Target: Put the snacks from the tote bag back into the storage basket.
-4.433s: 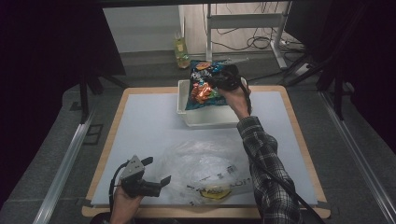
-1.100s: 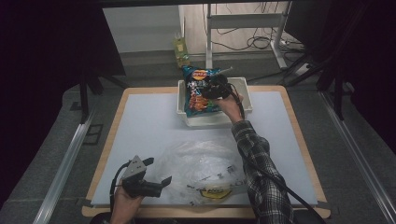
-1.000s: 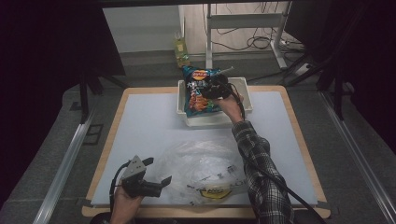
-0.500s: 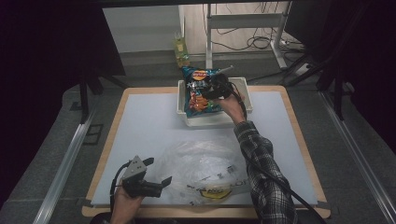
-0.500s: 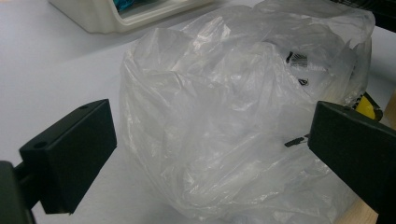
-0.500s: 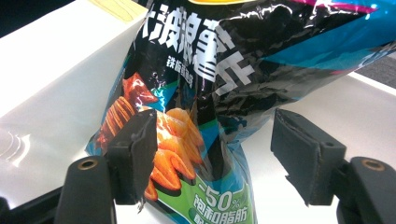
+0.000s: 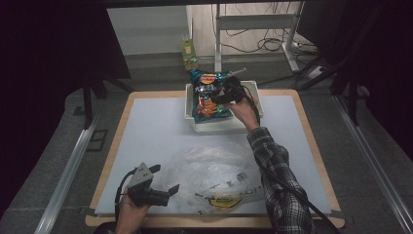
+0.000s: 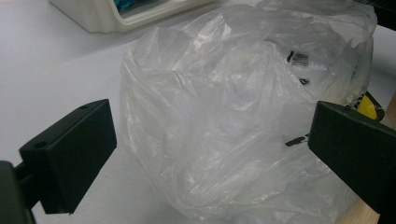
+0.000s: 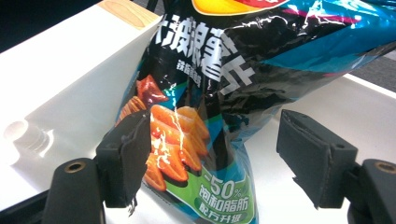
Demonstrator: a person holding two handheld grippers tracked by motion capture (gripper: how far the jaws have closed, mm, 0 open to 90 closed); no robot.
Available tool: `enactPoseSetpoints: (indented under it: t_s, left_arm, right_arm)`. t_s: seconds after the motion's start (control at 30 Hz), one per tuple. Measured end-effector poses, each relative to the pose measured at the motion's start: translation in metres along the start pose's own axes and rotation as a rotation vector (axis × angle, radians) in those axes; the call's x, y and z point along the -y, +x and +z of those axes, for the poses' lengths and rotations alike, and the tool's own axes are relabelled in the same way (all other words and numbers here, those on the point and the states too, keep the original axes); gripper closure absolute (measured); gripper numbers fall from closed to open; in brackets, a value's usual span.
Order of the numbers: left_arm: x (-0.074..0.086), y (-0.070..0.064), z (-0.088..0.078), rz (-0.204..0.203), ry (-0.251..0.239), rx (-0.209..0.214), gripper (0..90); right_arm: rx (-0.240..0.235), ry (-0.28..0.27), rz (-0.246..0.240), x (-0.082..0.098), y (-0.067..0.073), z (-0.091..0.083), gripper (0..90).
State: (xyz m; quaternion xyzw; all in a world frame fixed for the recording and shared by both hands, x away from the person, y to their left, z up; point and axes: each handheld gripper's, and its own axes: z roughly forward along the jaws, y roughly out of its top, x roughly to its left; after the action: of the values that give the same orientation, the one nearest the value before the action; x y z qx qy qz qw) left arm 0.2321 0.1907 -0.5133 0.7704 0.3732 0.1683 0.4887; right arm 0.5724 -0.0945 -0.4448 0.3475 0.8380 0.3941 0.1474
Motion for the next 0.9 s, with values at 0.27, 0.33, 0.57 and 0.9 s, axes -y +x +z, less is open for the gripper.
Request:
enactPoseSetpoints:
  t_s: [0.27, 0.33, 0.57, 0.9]
  left_arm:
    - [0.0, 0.0, 0.0, 0.001, -0.002, -0.003, 0.9]
    - [0.0, 0.0, 0.0, 0.003, -0.002, -0.004, 0.9]
    - [0.0, 0.0, 0.0, 0.007, -0.002, -0.01, 0.9]
    - [0.0, 0.0, 0.0, 0.011, -0.007, -0.016, 0.7]
  right_arm:
    - [0.0, -0.003, -0.006, 0.001, 0.002, -0.006, 21.9]
    - [0.0, -0.004, -0.008, 0.003, 0.002, -0.009, 21.1]
    - [-0.004, 0.002, -0.007, 0.005, 0.001, -0.015, 18.6]
    - [-0.015, 0.006, -0.007, 0.015, 0.001, -0.025, 16.7]
